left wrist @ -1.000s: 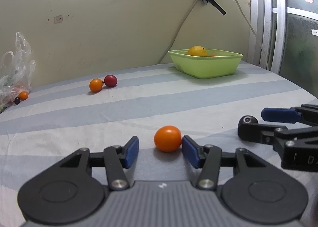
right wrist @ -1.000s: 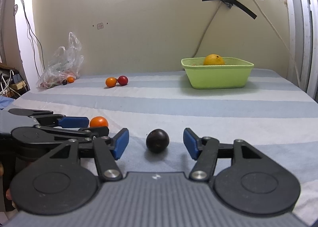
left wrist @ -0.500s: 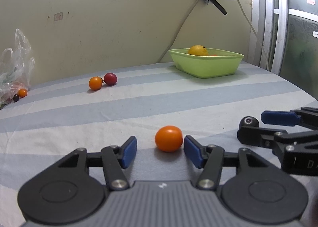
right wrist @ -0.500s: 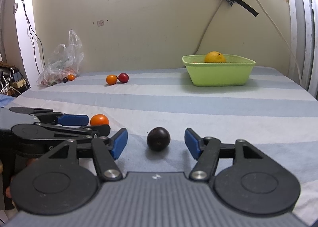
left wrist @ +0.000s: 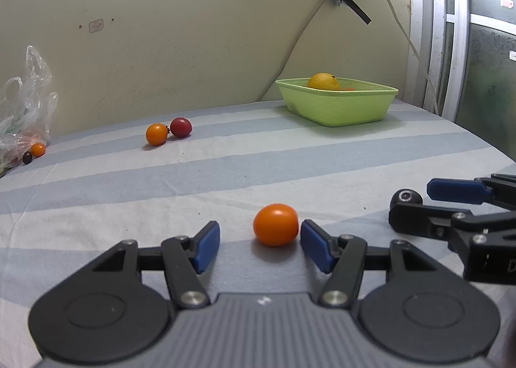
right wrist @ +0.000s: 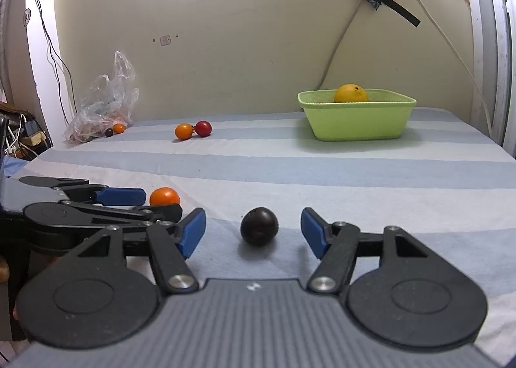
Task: Organize fruits
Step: 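Open both grippers around the orange tomato and the dark plum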
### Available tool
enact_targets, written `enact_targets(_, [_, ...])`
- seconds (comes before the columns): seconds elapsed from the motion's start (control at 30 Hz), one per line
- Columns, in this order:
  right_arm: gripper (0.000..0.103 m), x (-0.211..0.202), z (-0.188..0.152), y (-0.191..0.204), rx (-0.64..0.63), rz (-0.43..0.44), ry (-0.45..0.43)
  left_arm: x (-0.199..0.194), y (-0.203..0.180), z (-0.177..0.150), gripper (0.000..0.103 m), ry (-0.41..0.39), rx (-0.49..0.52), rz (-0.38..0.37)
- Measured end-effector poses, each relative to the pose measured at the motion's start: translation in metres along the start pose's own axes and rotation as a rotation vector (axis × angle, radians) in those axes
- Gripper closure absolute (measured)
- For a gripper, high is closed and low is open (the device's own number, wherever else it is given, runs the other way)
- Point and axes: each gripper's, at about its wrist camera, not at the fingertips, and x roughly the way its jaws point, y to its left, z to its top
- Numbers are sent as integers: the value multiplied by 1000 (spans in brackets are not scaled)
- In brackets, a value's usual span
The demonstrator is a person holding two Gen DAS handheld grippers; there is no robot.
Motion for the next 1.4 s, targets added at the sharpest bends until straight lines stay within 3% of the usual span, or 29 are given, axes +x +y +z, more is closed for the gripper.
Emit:
enact_targets(0.3, [34,-1,0,0,3,2,-3,1,1,0,44,0,1,2])
enact_targets(0.43, [29,-2,0,1,2,2,-10,1,2,0,44,0,0,2])
enact_targets(1.4, [28,-3,1,1,2,1,-9,-1,0,-1,40,-2,2,5])
